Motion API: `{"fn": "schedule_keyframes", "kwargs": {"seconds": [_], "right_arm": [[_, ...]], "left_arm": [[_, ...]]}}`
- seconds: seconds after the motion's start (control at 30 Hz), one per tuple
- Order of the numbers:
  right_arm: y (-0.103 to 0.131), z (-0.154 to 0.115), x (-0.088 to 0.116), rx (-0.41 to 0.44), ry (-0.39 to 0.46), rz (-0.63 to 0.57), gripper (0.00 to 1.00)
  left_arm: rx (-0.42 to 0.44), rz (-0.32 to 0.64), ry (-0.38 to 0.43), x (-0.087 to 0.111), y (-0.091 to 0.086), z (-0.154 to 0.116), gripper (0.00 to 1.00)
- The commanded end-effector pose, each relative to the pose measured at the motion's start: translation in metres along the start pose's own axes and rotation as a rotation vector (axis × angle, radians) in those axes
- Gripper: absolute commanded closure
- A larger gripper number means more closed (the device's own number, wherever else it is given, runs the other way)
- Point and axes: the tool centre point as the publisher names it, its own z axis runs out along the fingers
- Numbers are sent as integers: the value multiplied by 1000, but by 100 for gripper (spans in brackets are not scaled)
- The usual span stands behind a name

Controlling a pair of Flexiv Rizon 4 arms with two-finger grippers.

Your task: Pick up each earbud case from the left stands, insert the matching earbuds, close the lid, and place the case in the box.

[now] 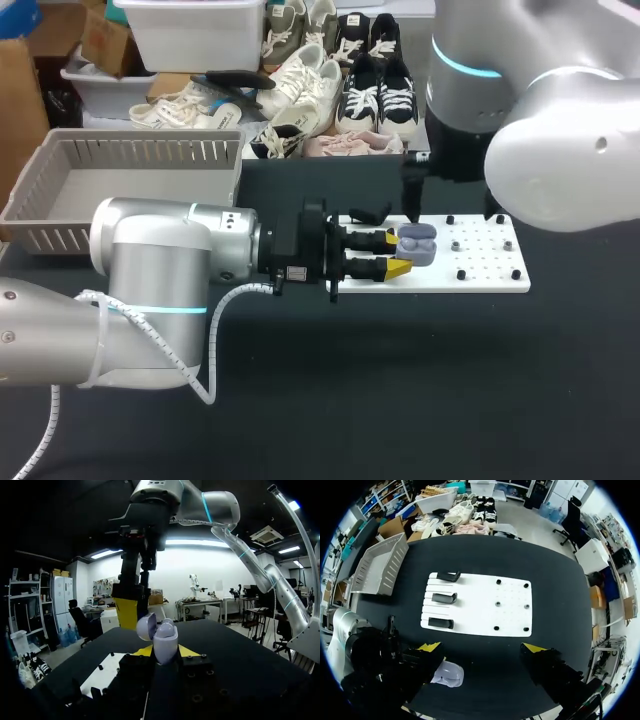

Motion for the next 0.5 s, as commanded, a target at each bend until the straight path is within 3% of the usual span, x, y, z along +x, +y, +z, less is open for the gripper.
{"fn": "schedule_keyframes", "kwargs": {"seconds": [0.03, 0.3, 0.5], "right_arm": [[-1, -6, 12, 2, -7, -14, 0], [0, -14, 20, 8, -17, -33, 0], [-10, -30, 18, 2, -133, 19, 0]], "left_arm": [[0, 1, -2, 1, 1, 0, 100], [0, 1, -2, 1, 1, 0, 100], [0, 1, -2, 1, 1, 0, 100]]}}
